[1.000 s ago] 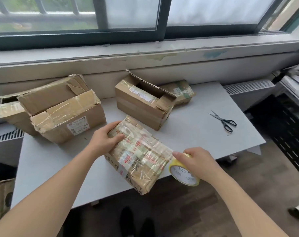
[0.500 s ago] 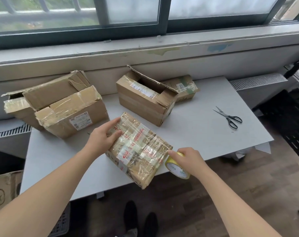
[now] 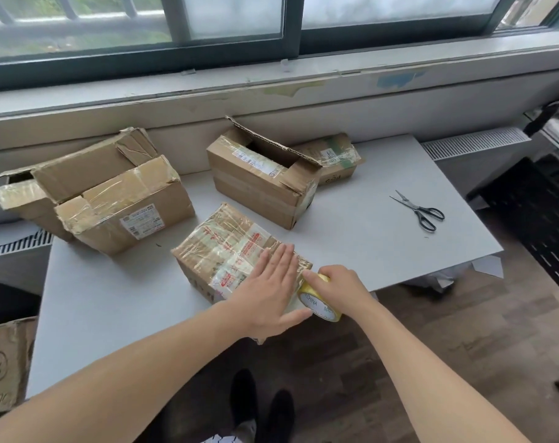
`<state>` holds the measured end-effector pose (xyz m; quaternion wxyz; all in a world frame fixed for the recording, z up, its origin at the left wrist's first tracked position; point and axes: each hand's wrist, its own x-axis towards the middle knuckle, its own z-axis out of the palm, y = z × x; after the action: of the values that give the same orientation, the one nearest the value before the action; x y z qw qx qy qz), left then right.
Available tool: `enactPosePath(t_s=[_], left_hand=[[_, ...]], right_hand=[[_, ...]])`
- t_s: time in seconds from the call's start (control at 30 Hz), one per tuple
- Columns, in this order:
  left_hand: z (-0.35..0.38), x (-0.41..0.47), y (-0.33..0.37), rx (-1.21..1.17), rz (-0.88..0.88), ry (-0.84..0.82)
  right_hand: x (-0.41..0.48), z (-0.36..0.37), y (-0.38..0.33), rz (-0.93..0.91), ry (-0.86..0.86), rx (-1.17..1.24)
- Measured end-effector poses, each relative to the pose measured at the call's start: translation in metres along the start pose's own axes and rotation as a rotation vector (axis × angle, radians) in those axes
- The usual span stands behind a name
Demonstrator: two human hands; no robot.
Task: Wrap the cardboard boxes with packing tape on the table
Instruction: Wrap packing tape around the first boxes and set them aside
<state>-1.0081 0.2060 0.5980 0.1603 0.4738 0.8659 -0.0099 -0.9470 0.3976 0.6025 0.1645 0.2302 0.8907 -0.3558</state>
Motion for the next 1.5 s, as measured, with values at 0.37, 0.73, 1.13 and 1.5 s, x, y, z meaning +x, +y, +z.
enactPosePath(t_s=[0.37,0.73,1.13,1.5], left_hand=[[-0.02,0.021,0.008,-0.097,-0.18,0.047],[-0.117,-0.028,-0.071,-0.709,-0.214,0.364],[-0.052,-0.074,-0.137,-1.364,-0.39,0.492],[-0.033,-0.067,-0.169,-1.445,-0.348,0.391]], right_hand=[[-0.003,-0.005,-0.011,-0.032,-0.023,0.052],[-0.027,-0.092,-0.134,-0.478,-0.042,0.433],[0.025,-0.025,-0.236,-0.635,-0.149,0.083],[0.053,-0.111,-0.161,-0.444,0.013,-0.329]])
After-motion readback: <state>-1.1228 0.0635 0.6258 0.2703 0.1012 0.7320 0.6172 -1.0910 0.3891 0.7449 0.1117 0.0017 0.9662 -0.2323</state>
